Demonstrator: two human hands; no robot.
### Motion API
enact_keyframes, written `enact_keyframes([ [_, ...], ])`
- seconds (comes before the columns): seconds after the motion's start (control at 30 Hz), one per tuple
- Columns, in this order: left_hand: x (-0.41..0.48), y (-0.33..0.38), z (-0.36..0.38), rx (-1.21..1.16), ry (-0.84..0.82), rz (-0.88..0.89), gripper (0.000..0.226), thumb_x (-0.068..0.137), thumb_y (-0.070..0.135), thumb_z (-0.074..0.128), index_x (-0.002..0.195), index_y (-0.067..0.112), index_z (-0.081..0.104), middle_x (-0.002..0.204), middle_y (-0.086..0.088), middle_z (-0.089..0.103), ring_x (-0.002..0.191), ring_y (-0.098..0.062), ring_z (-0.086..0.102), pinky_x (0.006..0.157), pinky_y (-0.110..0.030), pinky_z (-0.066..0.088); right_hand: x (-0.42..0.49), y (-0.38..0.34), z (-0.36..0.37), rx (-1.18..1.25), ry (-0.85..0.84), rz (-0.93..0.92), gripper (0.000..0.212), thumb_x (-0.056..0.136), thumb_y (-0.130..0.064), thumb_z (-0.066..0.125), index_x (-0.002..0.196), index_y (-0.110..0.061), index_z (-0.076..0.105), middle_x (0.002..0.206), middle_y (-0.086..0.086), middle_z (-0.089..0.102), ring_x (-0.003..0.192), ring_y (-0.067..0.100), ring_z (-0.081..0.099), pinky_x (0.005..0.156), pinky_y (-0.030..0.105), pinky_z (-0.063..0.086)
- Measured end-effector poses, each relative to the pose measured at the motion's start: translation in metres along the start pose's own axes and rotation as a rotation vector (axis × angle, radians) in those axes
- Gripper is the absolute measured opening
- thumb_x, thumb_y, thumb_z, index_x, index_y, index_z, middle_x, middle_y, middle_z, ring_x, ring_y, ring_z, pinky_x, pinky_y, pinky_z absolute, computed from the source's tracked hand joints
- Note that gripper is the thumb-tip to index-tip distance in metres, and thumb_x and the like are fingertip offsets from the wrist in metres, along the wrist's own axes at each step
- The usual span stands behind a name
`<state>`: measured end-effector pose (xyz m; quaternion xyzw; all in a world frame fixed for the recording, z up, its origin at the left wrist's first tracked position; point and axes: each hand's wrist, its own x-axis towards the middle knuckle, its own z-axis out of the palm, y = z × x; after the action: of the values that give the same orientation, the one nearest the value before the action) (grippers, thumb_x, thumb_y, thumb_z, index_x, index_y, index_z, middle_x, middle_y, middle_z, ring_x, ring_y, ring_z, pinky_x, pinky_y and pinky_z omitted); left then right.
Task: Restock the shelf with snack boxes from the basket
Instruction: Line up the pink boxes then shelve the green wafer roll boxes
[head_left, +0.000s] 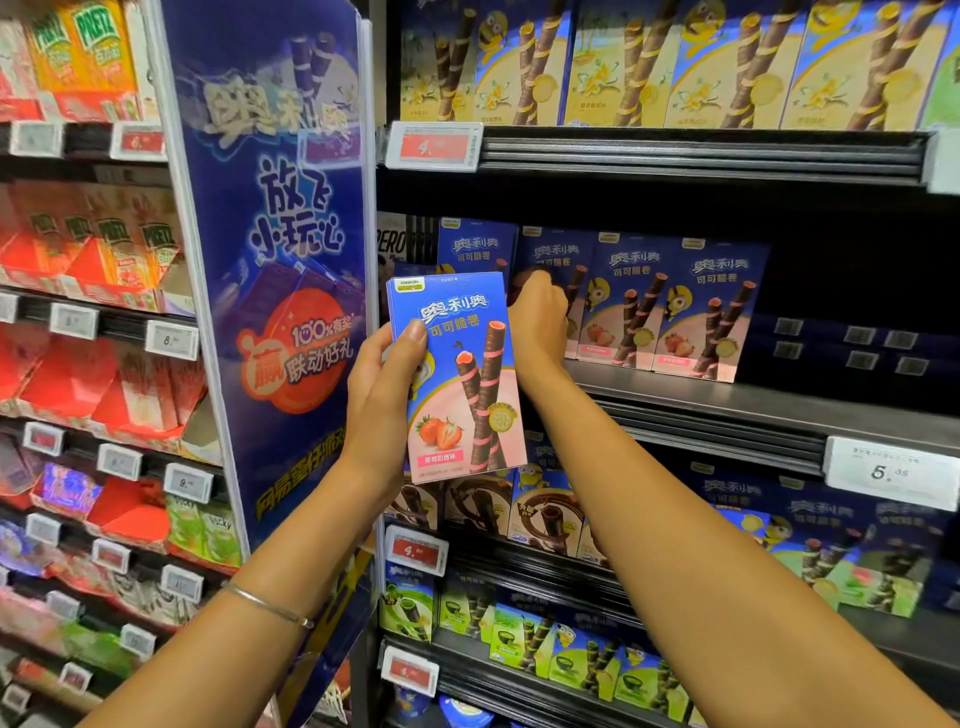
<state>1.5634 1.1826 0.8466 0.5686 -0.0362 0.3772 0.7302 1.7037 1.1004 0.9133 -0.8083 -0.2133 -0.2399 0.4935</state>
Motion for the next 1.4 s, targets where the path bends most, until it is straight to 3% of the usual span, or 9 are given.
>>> enact_keyframes([
  [0.2, -0.003, 0.007, 0.008, -0.041, 0.028, -0.018, 0.065, 0.09, 0.051, 0.068, 0.128, 0.0, 0.059, 0.11, -0.014, 0.079, 0.091, -0.027, 0.077, 0.084, -0.044, 0.06, -0.023, -0.004, -0.032, 0.414, 0.09, 0.071, 0.036, 0.094, -0.034, 0.071, 0.107, -0.002, 0.063, 0.104, 0.007, 0.068, 0.092, 0.017, 0.064, 0.074, 0.032, 0.051],
  [0.3, -0.009, 0.012, 0.017, -0.091, 0.004, -0.033, 0.083, 0.085, 0.055, 0.069, 0.138, -0.008, 0.054, 0.128, -0.03, 0.071, 0.111, -0.052, 0.069, 0.101, -0.065, 0.051, -0.059, 0.0, -0.064, 0.68, -0.176, 0.109, 0.042, 0.093, -0.049, 0.066, 0.103, -0.008, 0.067, 0.098, 0.005, 0.074, 0.09, 0.016, 0.073, 0.073, 0.034, 0.059],
  [0.37, -0.01, 0.013, 0.024, -0.11, -0.005, -0.04, 0.077, 0.093, 0.048, 0.063, 0.143, -0.01, 0.051, 0.134, -0.034, 0.066, 0.125, -0.063, 0.059, 0.111, -0.074, 0.043, -0.082, 0.004, -0.077, 0.636, -0.35, 0.046, 0.043, 0.085, -0.048, 0.075, 0.106, -0.013, 0.066, 0.101, 0.001, 0.075, 0.09, 0.011, 0.074, 0.068, 0.026, 0.061],
  [0.47, -0.011, 0.017, 0.033, -0.129, -0.01, -0.081, 0.077, 0.094, 0.047, 0.06, 0.145, -0.01, 0.05, 0.139, -0.035, 0.063, 0.129, -0.063, 0.056, 0.112, -0.078, 0.039, -0.098, 0.007, -0.085, 0.499, -0.331, -0.046, 0.041, 0.081, -0.033, 0.085, 0.112, -0.015, 0.066, 0.106, -0.007, 0.075, 0.091, 0.004, 0.073, 0.072, 0.02, 0.058],
  [0.67, -0.014, 0.014, 0.047, 0.044, 0.087, -0.096, 0.073, 0.102, 0.072, 0.033, 0.132, 0.015, 0.067, 0.121, -0.01, 0.08, 0.109, -0.036, 0.077, 0.1, -0.066, 0.057, -0.096, 0.012, -0.096, 0.548, -0.22, -0.05, 0.028, 0.086, -0.019, 0.081, 0.111, -0.011, 0.07, 0.101, -0.001, 0.077, 0.089, 0.009, 0.074, 0.072, 0.023, 0.059],
  [0.83, -0.005, 0.005, 0.041, 0.172, 0.165, -0.048, 0.035, 0.109, 0.045, 0.054, 0.123, 0.015, 0.064, 0.118, -0.011, 0.079, 0.105, -0.038, 0.077, 0.093, -0.062, 0.061, -0.078, 0.022, -0.109, 0.715, -0.084, 0.091, 0.023, 0.088, -0.017, 0.077, 0.11, -0.013, 0.071, 0.103, 0.01, 0.076, 0.094, 0.026, 0.076, 0.079, 0.041, 0.062],
  [0.93, 0.0, 0.002, 0.032, 0.209, 0.22, -0.016, 0.026, 0.11, 0.043, 0.054, 0.102, 0.02, 0.064, 0.089, 0.005, 0.078, 0.079, -0.019, 0.077, 0.072, -0.041, 0.063, -0.056, 0.032, -0.117, 0.719, 0.064, 0.073, 0.028, 0.087, -0.014, 0.078, 0.114, -0.008, 0.071, 0.104, 0.014, 0.076, 0.091, 0.023, 0.075, 0.076, 0.036, 0.06],
  [1.1, -0.002, 0.006, 0.029, 0.174, 0.253, -0.052, 0.04, 0.109, 0.047, 0.054, 0.12, 0.011, 0.067, 0.116, -0.016, 0.079, 0.106, -0.04, 0.076, 0.095, -0.065, 0.059, -0.015, 0.044, -0.101, 0.44, 0.189, 0.1, 0.036, 0.083, -0.029, 0.082, 0.108, -0.009, 0.066, 0.098, 0.008, 0.076, 0.09, 0.028, 0.074, 0.08, 0.05, 0.06],
  [1.4, -0.003, 0.009, 0.028, 0.178, 0.261, -0.067, 0.042, 0.109, 0.049, 0.055, 0.125, 0.011, 0.065, 0.116, -0.012, 0.08, 0.104, -0.037, 0.078, 0.095, -0.066, 0.059, 0.004, 0.047, -0.066, -0.101, 0.171, 0.068, 0.048, 0.086, -0.047, 0.076, 0.104, -0.012, 0.048, 0.113, 0.012, 0.059, 0.101, 0.036, 0.058, 0.07, 0.039, 0.04],
])
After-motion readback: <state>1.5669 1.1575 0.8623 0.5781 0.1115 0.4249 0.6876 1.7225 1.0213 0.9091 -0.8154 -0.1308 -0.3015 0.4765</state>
